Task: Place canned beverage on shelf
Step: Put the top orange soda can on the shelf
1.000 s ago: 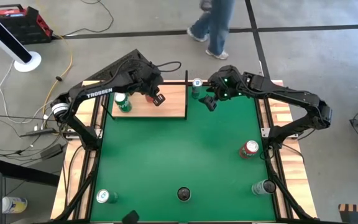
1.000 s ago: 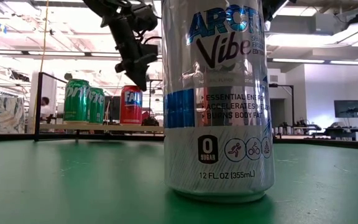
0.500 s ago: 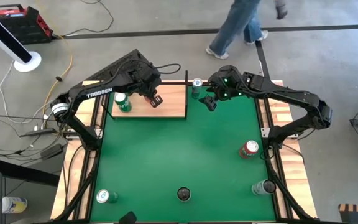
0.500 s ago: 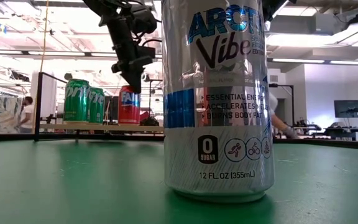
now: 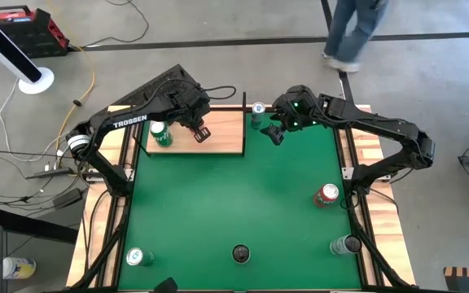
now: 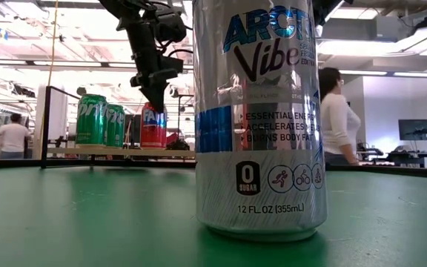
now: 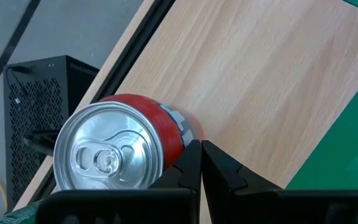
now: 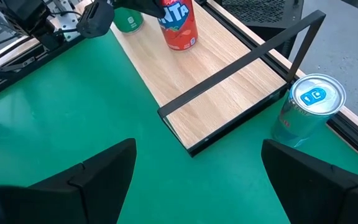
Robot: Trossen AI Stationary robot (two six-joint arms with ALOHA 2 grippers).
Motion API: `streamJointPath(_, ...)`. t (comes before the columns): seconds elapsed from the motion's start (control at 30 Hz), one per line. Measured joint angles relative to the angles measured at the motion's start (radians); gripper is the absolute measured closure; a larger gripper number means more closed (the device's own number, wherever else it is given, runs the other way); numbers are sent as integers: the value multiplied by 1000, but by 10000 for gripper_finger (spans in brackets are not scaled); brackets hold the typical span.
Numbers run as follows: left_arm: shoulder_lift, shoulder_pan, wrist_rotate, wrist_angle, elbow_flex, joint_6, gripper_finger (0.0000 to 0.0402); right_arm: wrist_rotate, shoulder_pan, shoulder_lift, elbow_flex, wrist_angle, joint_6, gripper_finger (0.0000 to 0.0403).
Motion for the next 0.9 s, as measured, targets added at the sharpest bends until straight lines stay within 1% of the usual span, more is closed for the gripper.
streamJointPath(0.27,0,4,-31,1,0,11,402,0,-1,0,0,27,-4,33)
streamJointPath(0.47,0,31,-51,1,0,-26,402,0,-1,0,0,27,-4,33)
streamJointPath(0.63,0,52,-51,1,0,-31,402,0,-2,0,0,27,1,33)
streamJointPath(0.9,0,57,-53,-5,0,-30,402,0,-2,0,0,27,4,33)
